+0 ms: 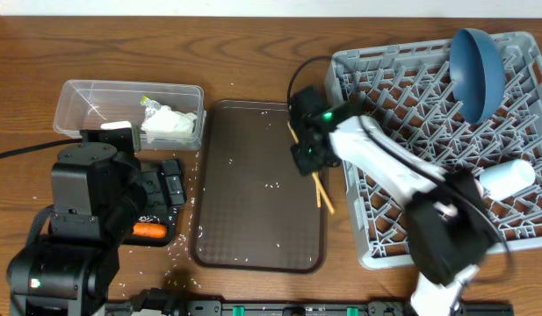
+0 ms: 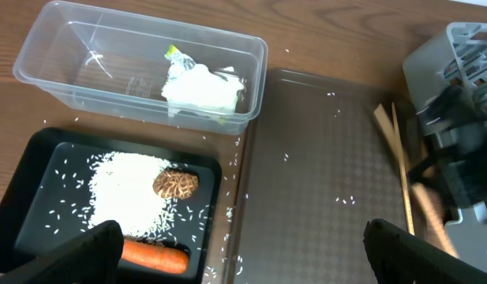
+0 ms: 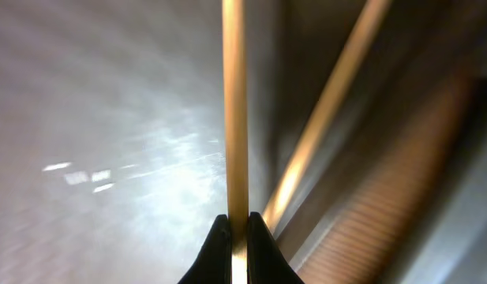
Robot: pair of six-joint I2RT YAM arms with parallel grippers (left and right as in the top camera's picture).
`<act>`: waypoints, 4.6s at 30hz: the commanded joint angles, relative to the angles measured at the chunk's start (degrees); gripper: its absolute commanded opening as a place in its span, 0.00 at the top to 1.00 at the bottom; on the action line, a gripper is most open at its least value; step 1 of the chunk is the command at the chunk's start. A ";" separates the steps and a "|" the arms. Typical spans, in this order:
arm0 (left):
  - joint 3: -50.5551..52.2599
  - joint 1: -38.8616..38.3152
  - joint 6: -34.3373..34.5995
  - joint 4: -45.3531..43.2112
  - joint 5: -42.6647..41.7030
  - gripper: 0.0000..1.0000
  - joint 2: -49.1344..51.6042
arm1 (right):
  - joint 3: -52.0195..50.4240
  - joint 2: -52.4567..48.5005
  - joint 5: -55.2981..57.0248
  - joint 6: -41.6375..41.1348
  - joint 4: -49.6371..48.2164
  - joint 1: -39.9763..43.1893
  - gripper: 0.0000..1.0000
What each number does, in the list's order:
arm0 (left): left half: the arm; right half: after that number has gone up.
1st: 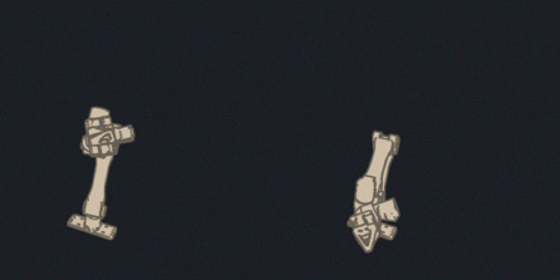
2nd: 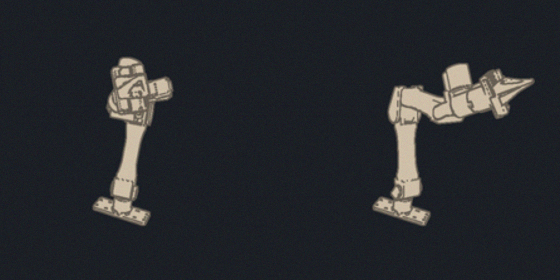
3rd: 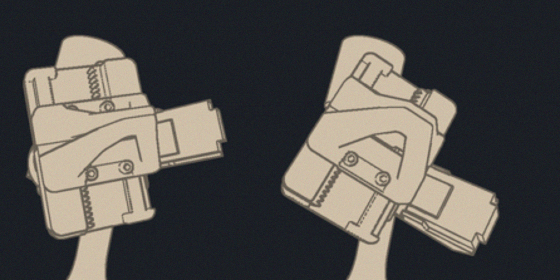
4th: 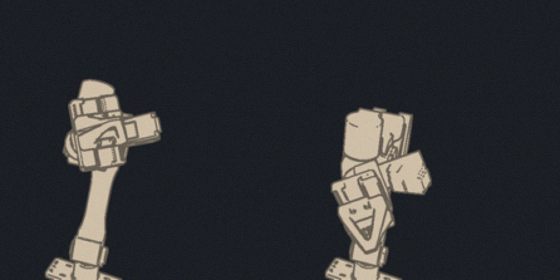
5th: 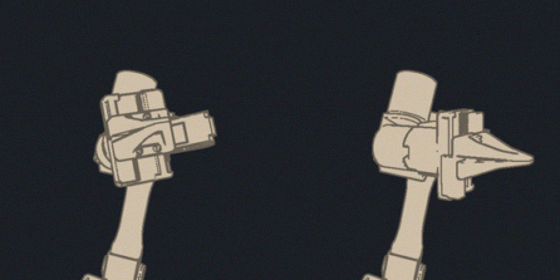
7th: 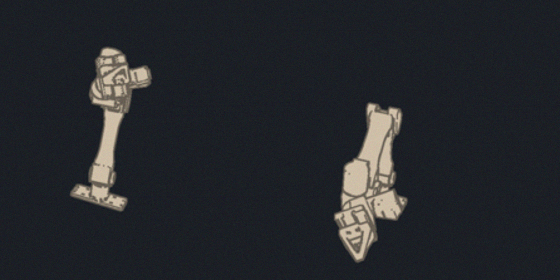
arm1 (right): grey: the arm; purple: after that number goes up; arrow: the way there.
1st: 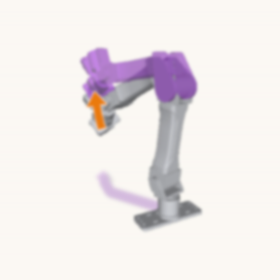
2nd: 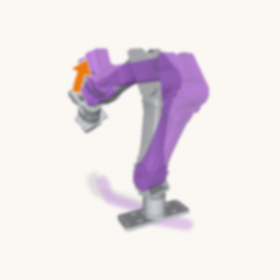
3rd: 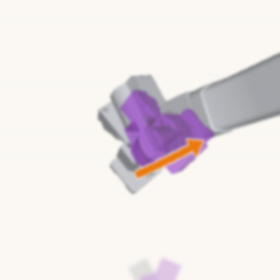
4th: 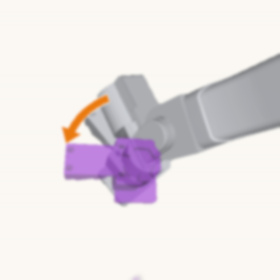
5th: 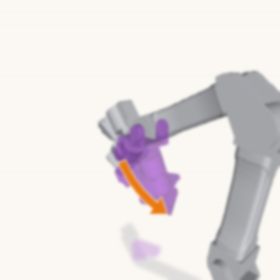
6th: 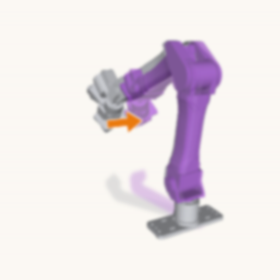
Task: Sort waste into correct bins and load items into the dishwasher rack
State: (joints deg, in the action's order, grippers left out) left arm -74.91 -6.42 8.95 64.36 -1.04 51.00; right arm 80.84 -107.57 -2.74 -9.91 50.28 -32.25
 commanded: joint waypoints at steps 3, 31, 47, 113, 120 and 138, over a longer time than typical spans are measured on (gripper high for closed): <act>-0.33 0.42 -0.57 0.13 0.87 0.02 -0.09 | 3.74 16.81 4.85 7.13 -0.37 2.36 0.99; -0.33 0.39 -0.57 0.13 0.85 0.02 -0.09 | 4.02 6.69 5.73 19.32 2.25 26.91 0.70; -0.33 0.39 -0.57 0.13 0.85 0.02 -0.09 | 3.85 12.94 4.96 3.37 -0.76 -0.76 0.58; -0.33 0.39 -0.57 0.13 0.87 0.02 -0.09 | 5.18 5.95 4.83 21.99 3.37 29.16 0.99; -0.33 0.39 -0.57 0.13 0.85 0.02 -0.09 | 5.22 1.51 7.43 16.22 2.84 28.17 0.73; -0.33 0.39 -0.57 0.13 0.87 0.02 -0.09 | 6.47 33.40 -11.26 12.07 8.92 14.16 0.01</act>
State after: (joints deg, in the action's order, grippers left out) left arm -74.91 -6.42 8.95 64.34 -1.04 51.00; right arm 86.72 -76.75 -11.88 3.42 58.87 -15.49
